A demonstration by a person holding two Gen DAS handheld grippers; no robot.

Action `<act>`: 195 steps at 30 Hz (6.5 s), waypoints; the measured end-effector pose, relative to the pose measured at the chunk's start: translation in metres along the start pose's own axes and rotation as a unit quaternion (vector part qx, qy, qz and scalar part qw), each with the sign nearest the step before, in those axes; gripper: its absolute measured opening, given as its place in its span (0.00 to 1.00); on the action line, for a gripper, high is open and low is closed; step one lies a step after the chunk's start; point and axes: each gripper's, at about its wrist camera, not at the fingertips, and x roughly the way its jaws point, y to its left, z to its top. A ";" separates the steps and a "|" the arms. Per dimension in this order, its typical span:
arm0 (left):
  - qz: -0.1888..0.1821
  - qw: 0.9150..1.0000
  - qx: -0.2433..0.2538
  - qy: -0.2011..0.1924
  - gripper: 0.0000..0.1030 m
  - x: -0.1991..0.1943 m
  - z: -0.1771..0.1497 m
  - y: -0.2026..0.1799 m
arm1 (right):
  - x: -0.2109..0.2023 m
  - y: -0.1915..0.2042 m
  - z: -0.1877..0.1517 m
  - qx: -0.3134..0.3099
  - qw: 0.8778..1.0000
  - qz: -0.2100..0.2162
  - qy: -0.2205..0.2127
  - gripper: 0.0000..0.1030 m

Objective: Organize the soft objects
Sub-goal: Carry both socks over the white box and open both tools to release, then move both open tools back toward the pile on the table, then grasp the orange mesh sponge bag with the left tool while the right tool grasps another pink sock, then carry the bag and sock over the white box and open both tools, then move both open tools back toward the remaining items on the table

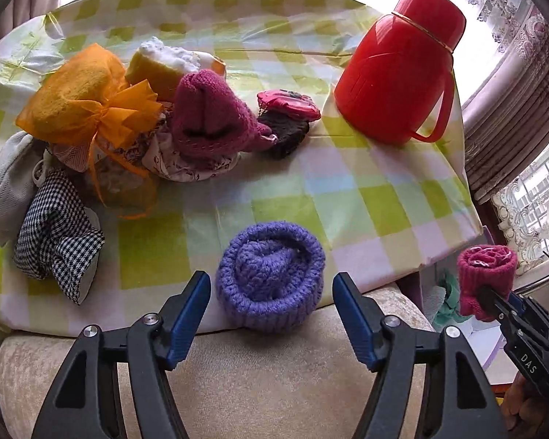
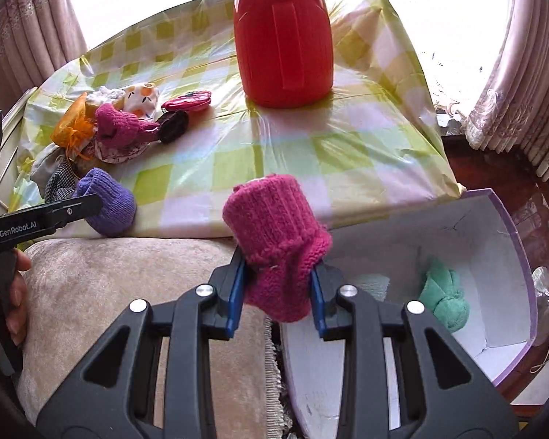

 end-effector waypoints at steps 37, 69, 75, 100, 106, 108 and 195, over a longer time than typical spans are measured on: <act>-0.146 0.975 0.164 -0.024 0.72 -0.032 -0.042 -0.153 | -0.041 -0.121 -0.024 0.101 0.985 -0.137 -0.027 0.59; 0.014 0.972 -0.195 -0.131 0.72 -0.089 -0.060 0.162 | 0.015 0.063 0.024 -0.053 0.998 -0.014 -0.027 0.63; -0.003 0.965 -0.199 -0.170 0.72 -0.096 -0.028 0.174 | 0.033 0.114 0.046 -0.107 0.994 0.006 -0.034 0.63; 0.044 0.986 -0.110 -0.118 0.78 -0.003 0.094 0.160 | 0.121 0.214 0.113 -0.192 0.979 0.029 -0.057 0.79; 0.055 0.985 -0.097 -0.135 0.52 -0.009 0.087 0.155 | 0.130 0.220 0.112 -0.204 0.976 0.054 -0.045 0.48; 0.053 0.984 -0.096 -0.141 0.49 -0.013 0.085 0.155 | 0.129 0.221 0.109 -0.208 0.975 0.055 -0.047 0.39; -0.140 0.972 0.184 -0.040 0.73 -0.058 -0.039 -0.114 | -0.061 -0.123 -0.025 0.059 0.992 -0.109 -0.017 0.64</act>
